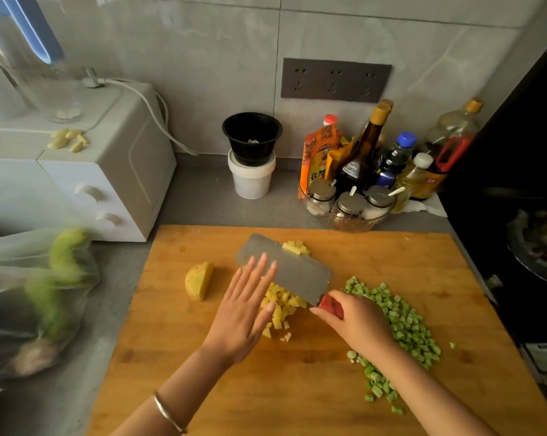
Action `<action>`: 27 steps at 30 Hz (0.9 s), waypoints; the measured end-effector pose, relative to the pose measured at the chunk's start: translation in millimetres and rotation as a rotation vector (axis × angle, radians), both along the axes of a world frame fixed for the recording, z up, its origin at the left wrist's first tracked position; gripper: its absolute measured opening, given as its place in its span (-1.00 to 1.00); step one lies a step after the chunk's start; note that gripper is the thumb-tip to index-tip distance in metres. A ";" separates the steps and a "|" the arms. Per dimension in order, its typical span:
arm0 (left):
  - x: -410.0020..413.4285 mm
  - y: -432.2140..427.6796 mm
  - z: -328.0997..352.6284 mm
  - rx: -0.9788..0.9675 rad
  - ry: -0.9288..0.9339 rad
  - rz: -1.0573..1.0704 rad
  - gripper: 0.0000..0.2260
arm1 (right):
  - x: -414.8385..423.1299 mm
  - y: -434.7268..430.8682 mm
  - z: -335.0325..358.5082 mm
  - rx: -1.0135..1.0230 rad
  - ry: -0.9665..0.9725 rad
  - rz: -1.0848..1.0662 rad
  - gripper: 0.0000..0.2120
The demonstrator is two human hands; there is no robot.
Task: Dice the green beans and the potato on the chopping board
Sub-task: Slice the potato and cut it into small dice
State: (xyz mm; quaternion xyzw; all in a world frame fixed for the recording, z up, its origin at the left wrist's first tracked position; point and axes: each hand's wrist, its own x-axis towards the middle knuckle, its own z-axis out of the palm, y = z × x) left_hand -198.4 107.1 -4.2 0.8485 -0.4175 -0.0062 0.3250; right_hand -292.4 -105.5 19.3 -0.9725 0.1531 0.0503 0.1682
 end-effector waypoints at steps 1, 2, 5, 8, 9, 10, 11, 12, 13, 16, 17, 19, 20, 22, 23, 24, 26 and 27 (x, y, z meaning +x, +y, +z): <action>0.8 -0.4 2.1 0.077 -0.014 -0.084 -0.49 | 1.3 -0.2 -1.2 -0.064 0.031 0.032 -0.58; 1.0 -1.8 1.9 0.168 -0.017 -0.159 -0.48 | 2.4 0.1 -1.9 -0.102 0.057 0.064 -0.56; 6.1 -8.3 -7.9 0.410 0.012 -0.232 -0.41 | 2.6 3.0 -2.0 -0.145 0.090 0.153 -0.53; 23.5 -19.8 -12.8 0.476 0.032 -0.213 -0.33 | -2.5 6.5 -5.4 -0.151 0.115 0.199 -0.51; 31.0 -24.9 -11.6 0.496 0.067 -0.203 -0.33 | -4.8 7.1 -7.2 -0.150 0.122 0.202 -0.51; 38.6 -30.1 -10.2 0.519 0.114 -0.195 -0.36 | -7.4 7.2 -9.0 -0.146 0.126 0.200 -0.50; 45.8 -34.6 -8.2 0.529 0.156 -0.190 -0.39 | -9.9 7.2 -9.9 -0.137 0.124 0.195 -0.51; 51.9 -37.1 -6.6 0.508 0.190 -0.179 -0.43 | -12.5 6.3 -11.5 -0.123 0.122 0.186 -0.51; 57.8 -37.4 -4.6 0.445 0.214 -0.150 -0.46 | -15.3 5.2 -11.6 -0.102 0.120 0.171 -0.53; 73.7 -25.4 0.2 0.081 0.252 0.099 -0.58 | -25.0 -3.5 -15.1 -0.005 0.090 0.098 -0.59; 79.7 -19.1 -0.3 -0.020 0.244 0.212 -0.65 | -29.5 -7.8 -17.5 0.036 0.069 0.059 -0.59; 91.6 -8.0 -5.8 -0.061 0.221 0.387 -0.74 | -38.8 -14.9 -21.7 0.115 0.037 -0.017 -0.55; 96.3 -4.7 -10.3 -0.019 0.235 0.425 -0.76 | -42.6 -17.5 -23.5 0.151 0.023 -0.051 -0.55; 100.5 -4.5 -19.8 0.108 0.284 0.403 -0.77 | -46.6 -20.7 -26.1 0.244 -0.023 -0.113 -0.54; 99.7 -7.2 -24.5 0.162 0.290 0.372 -0.76 | -47.5 -21.5 -27.0 0.299 -0.059 -0.140 -0.51; 98.4 -10.8 -29.4 0.203 0.279 0.345 -0.75 | -47.3 -21.7 -28.1 0.349 -0.086 -0.166 -0.49; 97.2 -19.5 -37.1 0.252 0.240 0.326 -0.69 | -45.4 -21.9 -30.3 0.424 -0.110 -0.215 -0.50; 98.8 -23.5 -39.5 0.270 0.236 0.333 -0.65 | -44.0 -21.7 -32.1 0.448 -0.112 -0.233 -0.50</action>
